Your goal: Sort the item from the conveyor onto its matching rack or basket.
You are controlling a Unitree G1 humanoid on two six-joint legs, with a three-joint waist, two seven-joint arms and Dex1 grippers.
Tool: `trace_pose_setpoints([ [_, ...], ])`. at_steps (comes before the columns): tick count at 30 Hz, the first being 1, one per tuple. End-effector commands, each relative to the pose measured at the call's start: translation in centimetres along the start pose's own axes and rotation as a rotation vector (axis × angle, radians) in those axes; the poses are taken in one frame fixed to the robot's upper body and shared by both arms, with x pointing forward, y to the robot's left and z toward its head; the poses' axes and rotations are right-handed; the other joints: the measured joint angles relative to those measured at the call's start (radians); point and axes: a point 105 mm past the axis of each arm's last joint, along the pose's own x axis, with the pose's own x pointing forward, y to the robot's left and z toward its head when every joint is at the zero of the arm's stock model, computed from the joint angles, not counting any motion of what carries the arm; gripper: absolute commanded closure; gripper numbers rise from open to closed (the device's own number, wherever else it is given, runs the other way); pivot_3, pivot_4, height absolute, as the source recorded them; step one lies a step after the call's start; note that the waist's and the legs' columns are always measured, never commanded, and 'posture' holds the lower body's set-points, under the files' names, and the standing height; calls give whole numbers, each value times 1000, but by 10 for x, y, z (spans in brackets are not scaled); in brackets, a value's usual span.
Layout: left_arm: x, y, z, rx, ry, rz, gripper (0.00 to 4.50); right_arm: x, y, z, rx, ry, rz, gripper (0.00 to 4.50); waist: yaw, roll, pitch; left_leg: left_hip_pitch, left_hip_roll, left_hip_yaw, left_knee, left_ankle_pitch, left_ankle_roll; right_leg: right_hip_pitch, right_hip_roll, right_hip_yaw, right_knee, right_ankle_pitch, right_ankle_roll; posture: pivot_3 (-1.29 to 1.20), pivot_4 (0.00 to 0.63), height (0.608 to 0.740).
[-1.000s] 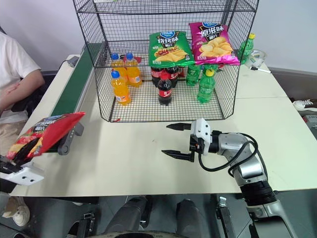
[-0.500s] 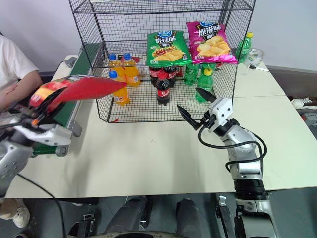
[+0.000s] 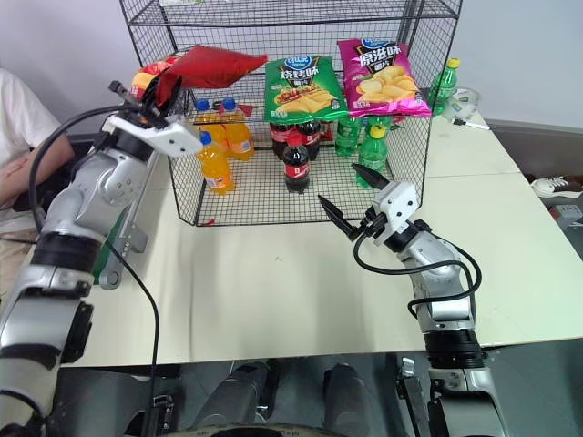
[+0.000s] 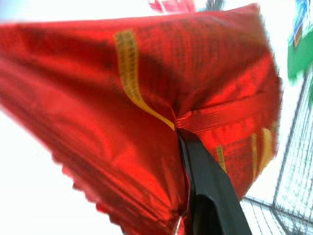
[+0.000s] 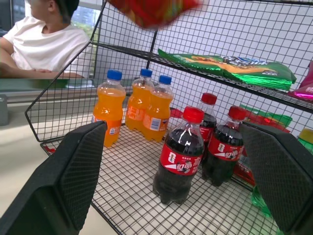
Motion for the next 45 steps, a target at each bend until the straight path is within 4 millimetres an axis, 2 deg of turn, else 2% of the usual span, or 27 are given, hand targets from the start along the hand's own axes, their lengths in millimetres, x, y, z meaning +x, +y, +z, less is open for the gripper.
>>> trace_pose_setpoints([
  [1,14,-13,-17,32,120,-7,4461,3,-2,16,-39,-44,5,0,1,0,0,0,0,0,0,0,0,0,0,0,1,-1,1,0,150,740],
  [3,19,-30,-24,26,206,-61,4461,3,-2,17,-40,-43,7,0,2,-1,0,0,-1,0,0,0,0,0,0,0,1,-1,1,0,150,740],
  [7,25,-53,-20,-76,264,-147,4461,5,0,20,-42,-46,13,0,0,-1,1,-1,-1,0,2,0,0,0,-1,0,1,-1,2,0,150,740],
  [9,27,-58,-18,-96,275,-169,4461,5,0,21,-43,-45,15,0,-1,-1,1,-1,-1,0,2,0,0,0,-1,0,2,-1,2,0,150,740],
  [16,43,-48,-6,-138,247,-148,4461,3,2,22,-51,-34,12,0,1,-2,1,-1,-1,0,2,0,0,-1,-1,0,3,-1,2,0,150,740],
  [19,47,-44,6,-198,172,-141,4461,3,2,23,-45,-36,7,0,1,-2,1,-2,-1,0,2,0,0,-1,-1,0,3,-1,2,0,150,740],
  [21,47,-45,19,-133,75,-149,4461,3,2,22,-45,-34,8,0,2,-2,1,-2,-1,0,3,0,0,-1,-1,0,3,-1,2,0,150,740],
  [23,45,-52,22,-81,52,-172,4461,3,2,21,-48,-29,14,0,3,-2,1,-2,-2,0,3,0,0,-1,-1,0,3,-1,2,0,150,740],
  [29,40,-47,0,-70,159,-139,4461,4,4,22,-44,-29,27,0,2,-2,1,-2,-2,0,3,0,0,-1,-1,0,3,-1,2,0,150,740],
  [31,39,-46,-3,-49,168,-133,4461,4,4,22,-44,-28,28,0,1,-2,1,-2,-2,0,3,0,0,-1,-1,0,3,-1,2,0,150,740],
  [37,39,-43,-4,-155,177,-126,4461,3,4,22,-53,-23,31,0,1,-2,1,-3,-2,0,3,0,0,-2,-1,0,4,-1,2,0,150,740],
  [40,39,-44,1,-187,150,-140,3652,2,2,22,-55,-22,29,0,2,-2,1,-3,-2,0,4,0,0,-2,-1,0,4,-1,2,0,150,740],
  [45,34,-46,3,-213,115,-151,1363,1,2,21,-54,-16,29,0,2,-2,1,-3,-2,0,5,0,0,-2,-1,0,5,-1,2,0,150,740],
])
